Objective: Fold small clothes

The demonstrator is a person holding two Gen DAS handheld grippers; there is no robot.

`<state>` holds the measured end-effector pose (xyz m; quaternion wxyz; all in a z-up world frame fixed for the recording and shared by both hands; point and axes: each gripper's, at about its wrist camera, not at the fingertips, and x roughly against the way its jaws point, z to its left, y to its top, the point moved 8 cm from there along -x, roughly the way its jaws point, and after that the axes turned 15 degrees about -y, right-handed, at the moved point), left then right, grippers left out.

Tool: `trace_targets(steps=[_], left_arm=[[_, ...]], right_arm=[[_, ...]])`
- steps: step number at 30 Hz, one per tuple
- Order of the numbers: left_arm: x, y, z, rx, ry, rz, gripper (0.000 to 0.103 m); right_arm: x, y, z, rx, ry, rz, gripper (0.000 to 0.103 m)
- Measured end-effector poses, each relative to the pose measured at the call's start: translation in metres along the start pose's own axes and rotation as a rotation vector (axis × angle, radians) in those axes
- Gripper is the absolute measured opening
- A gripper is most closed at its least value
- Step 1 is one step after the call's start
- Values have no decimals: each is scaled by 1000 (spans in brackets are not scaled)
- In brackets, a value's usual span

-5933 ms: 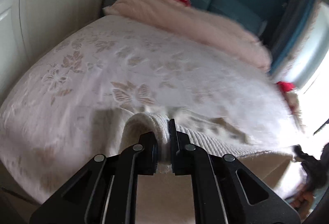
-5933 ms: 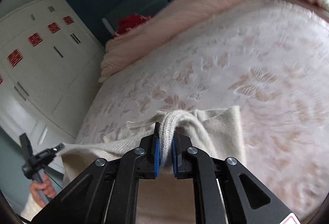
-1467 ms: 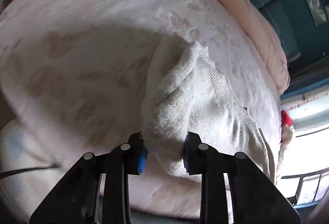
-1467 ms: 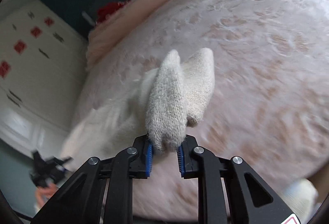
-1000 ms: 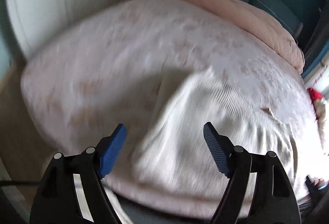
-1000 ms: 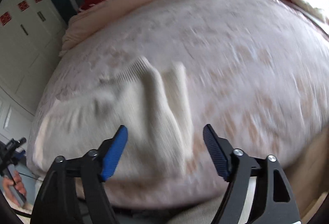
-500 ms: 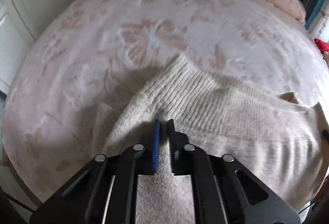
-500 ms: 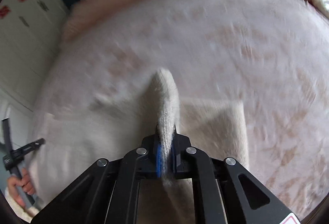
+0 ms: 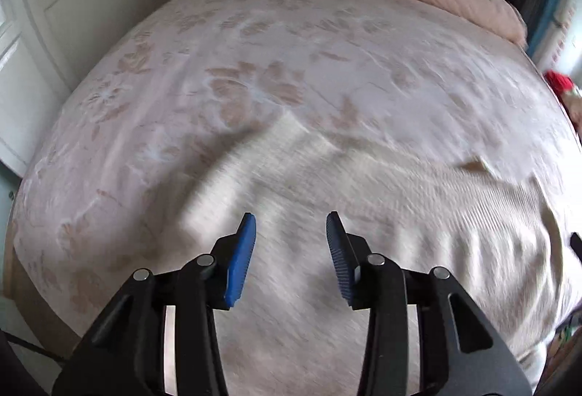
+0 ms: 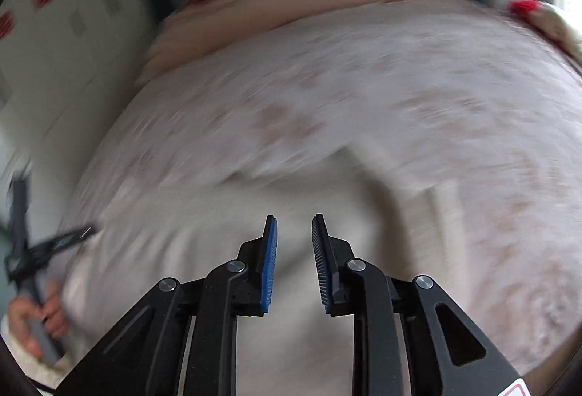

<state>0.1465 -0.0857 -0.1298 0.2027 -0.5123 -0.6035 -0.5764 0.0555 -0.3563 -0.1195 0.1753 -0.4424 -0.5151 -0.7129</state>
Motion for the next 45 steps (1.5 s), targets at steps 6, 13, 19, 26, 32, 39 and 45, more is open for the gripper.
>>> trace_targets(steps=[6,13,19,26,32,39,45], left_arm=[[-16,-41,-9,-13,14,76,39],[-6,-60,-1,8,28,79,39],[6,-72,8,16,59,75,43],[16,-86,26,5,98,63,53],[10,-87,21,-8,151,60,55],[11,-88,24,-4,141,71,56],[9,-89,23,-8,141,66,59]], right_arm=[[-31,-44,-3,-16,-46,97,6],[-19,-83,-15,72,-144,135,9],[9,-97,7,114,-81,97,15],[15,-114,-64,-75,-135,155,2],[26,-81,-5,-16,-16,88,13],[-21,-73,32,124,-94,83,9],[-16,-72,-98,-108,-245,109,0]])
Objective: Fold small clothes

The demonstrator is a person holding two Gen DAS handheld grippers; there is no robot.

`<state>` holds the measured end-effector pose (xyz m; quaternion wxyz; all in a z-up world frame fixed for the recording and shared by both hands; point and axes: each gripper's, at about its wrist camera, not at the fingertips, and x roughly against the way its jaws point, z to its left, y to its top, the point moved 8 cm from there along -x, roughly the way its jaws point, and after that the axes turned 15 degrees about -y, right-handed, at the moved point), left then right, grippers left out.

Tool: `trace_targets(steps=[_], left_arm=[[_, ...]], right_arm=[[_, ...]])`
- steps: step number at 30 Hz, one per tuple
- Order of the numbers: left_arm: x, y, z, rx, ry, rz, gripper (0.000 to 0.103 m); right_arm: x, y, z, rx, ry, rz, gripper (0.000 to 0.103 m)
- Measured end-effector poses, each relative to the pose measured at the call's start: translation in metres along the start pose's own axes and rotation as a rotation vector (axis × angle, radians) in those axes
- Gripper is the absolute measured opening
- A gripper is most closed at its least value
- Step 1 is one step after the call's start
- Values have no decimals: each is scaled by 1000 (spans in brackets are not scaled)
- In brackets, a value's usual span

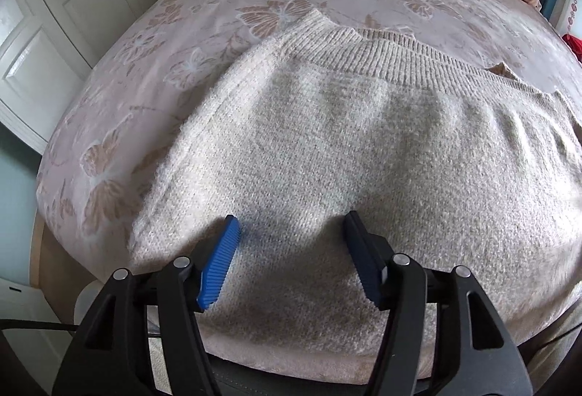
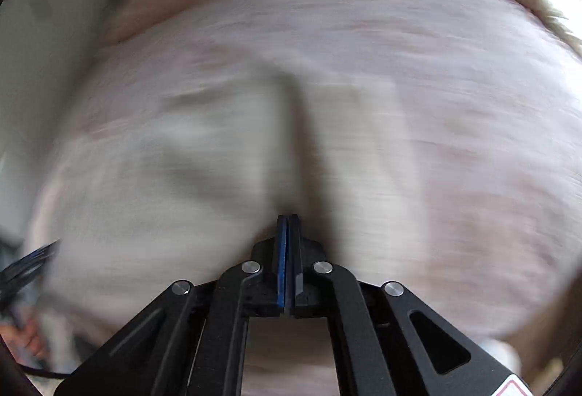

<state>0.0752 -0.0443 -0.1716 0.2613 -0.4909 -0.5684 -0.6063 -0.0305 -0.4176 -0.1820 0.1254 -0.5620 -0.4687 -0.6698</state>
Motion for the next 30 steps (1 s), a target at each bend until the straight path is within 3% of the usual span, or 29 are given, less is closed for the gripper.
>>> trace_targets(steps=[2,4,7,9,10,11,15,19,22,26,30], left_arm=[[0,0,0,-3,-1,-3,59],[-1,0,0,-7,-1,-6,60],[-1,0,-1,-3,4,-6,60],[-1,0,-1,-4,4,-4,60],[0,0,-1,-5,-1,-1,60],[2,-1,0,-3,-9,0,60],[26,-5,17,100,-100,-55,60],[47,-18,47,291,-218,-134,63],[48,-27,66,408,-230,-133,64],[53,-30,77,491,-261,-148,65],[52,-34,82,486,-264,-141,66]], right_arm=[[3,-2,-31,-108,43,32,0],[14,-5,-39,-149,63,29,11],[26,-12,-21,-59,37,-24,16],[3,-22,-16,13,-38,-1,16],[-6,-25,-19,12,-54,6,17],[-5,-24,-23,-12,-49,7,26],[25,-18,-29,-60,-10,-17,28],[67,-18,12,52,81,-86,28],[91,-20,79,157,212,-108,28],[95,-15,159,263,322,-96,28],[82,-5,217,335,336,-84,22]])
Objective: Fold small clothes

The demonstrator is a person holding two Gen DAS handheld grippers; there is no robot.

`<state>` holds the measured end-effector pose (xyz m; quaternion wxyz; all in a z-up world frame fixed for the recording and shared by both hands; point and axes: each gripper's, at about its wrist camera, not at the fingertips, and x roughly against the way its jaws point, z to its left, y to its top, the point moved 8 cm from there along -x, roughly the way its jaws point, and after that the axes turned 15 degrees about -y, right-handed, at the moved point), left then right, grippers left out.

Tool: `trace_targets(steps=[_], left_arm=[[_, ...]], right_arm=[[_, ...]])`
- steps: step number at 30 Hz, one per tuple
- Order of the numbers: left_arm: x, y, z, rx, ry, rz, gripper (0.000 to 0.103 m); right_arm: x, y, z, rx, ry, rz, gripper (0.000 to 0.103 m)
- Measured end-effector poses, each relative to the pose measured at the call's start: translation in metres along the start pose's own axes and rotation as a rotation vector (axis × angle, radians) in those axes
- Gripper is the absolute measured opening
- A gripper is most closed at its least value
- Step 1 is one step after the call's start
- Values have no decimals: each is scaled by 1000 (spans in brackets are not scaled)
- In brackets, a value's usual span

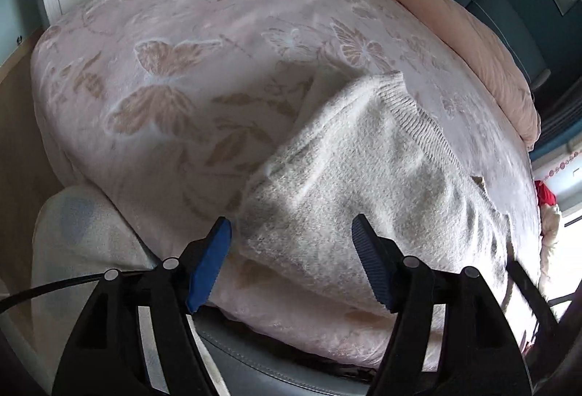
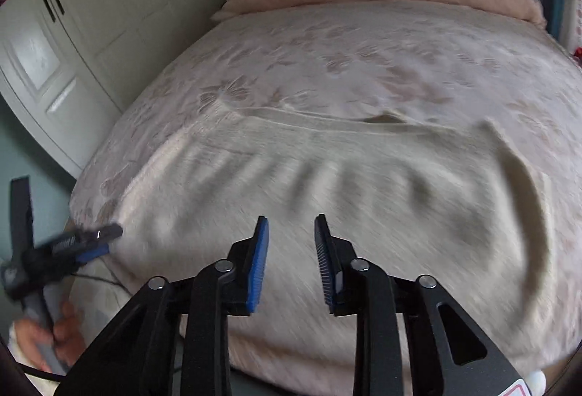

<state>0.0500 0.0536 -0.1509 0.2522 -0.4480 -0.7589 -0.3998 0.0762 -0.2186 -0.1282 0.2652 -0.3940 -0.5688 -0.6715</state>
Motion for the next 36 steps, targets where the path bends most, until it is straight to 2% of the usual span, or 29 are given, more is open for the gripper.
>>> trace_targets(steps=[2,5,7,9,12,14,16,18,20,23,24,25,26,27,30,32,36], left_arm=[[-2,-2,4,7,0,5,67],[-3,-5,10,52,-40,12,67],[-1,-5,11,71,-54,5,67],[-1,-5,13,77,-53,1,73],[-6,-5,19,146,-75,-5,81],[-16,-11,22,213,-94,25,88],[-27,-17,25,262,-95,60,89],[-31,-17,24,274,-89,50,96],[-37,-12,22,270,-79,42,98],[-39,-5,24,322,-72,11,98],[-38,0,22,321,-86,-8,95],[-36,5,18,298,-105,-27,86],[-34,13,11,252,-125,-43,43],[-33,17,7,225,-121,-32,34],[-22,33,-15,192,-181,-46,20],[-8,41,-40,119,-199,-72,18],[16,44,-119,-74,-251,-101,17]], right_arm=[[-32,7,8,3,-22,49,21],[-83,-11,14,21,-65,162,20],[-83,-8,13,9,-58,146,19],[-70,-1,13,-12,-58,154,19],[-46,12,11,-4,-95,91,20],[-58,10,10,12,-106,124,19],[-80,-4,10,32,-127,188,20],[-80,-6,10,31,-132,155,20],[-79,-6,12,52,-150,147,21],[-81,-5,15,71,-153,141,22],[-81,-5,14,65,-145,138,22],[-82,-5,14,57,-137,135,22],[-82,-6,13,44,-125,129,22],[-80,-7,11,37,-118,122,22],[-80,-9,10,25,-102,97,22],[-79,-10,10,12,-88,83,22],[-77,-10,6,-28,-33,69,22]])
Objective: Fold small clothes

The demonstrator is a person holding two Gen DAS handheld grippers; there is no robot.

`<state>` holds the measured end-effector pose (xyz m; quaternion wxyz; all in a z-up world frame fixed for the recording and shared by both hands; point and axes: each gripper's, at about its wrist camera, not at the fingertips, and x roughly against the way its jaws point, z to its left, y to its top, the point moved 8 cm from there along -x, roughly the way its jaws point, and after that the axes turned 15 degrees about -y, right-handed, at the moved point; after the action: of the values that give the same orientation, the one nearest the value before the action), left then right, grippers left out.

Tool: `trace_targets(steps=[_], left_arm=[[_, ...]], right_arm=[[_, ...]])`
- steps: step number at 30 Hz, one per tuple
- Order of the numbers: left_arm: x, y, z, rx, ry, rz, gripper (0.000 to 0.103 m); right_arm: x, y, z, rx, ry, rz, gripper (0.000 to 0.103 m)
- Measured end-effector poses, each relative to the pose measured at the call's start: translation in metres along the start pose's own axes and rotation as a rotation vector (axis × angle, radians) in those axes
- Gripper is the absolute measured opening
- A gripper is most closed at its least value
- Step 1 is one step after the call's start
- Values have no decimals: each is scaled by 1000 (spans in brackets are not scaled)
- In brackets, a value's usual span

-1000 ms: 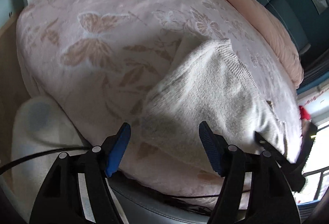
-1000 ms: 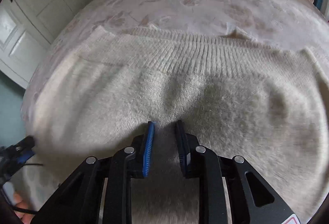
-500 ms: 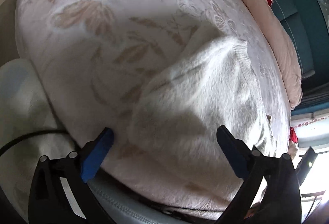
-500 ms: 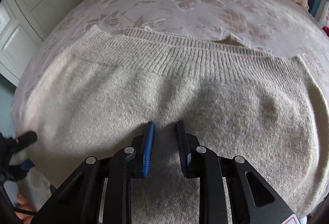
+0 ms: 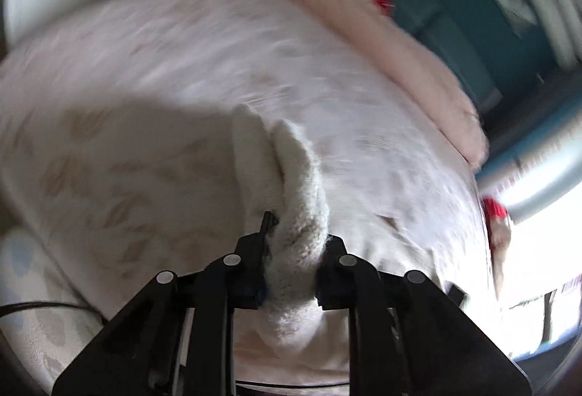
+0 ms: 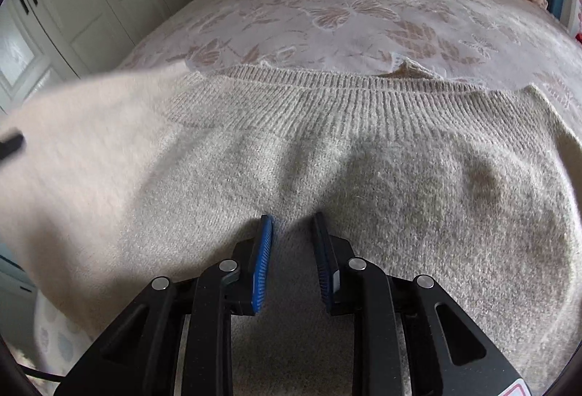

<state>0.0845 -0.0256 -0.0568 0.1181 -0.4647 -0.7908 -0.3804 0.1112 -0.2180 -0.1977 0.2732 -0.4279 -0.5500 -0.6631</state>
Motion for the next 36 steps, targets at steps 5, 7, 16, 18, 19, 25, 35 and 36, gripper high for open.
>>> trace_targets(steps=[5,7,16,18,19,25,35,36], left_arm=[[-19,-24,-100,-190,-99,71,16],[-30,-43,-131,-263,-123,111,16],[-122,-174,-157,-303,-100,401,24],[-120,-181,-149,-268,-116,412,44],[-112,-182,-147,-269,-142,408,48],[-52,-129,-123,-319,-70,224,85],[-5,-98,-32,-294,174,170,85],[-4,-99,-26,-289,175,175,85]], right_arm=[[20,1,-15,-85,93,5,22],[41,-3,-35,-139,130,-23,22],[120,-76,-191,-289,-23,-38,29],[131,-88,-203,-291,-43,-32,44],[136,-90,-205,-295,-34,-35,47],[147,-63,-179,-322,147,-80,80],[107,-20,-117,-314,230,40,81],[110,-12,-112,-284,214,24,81]])
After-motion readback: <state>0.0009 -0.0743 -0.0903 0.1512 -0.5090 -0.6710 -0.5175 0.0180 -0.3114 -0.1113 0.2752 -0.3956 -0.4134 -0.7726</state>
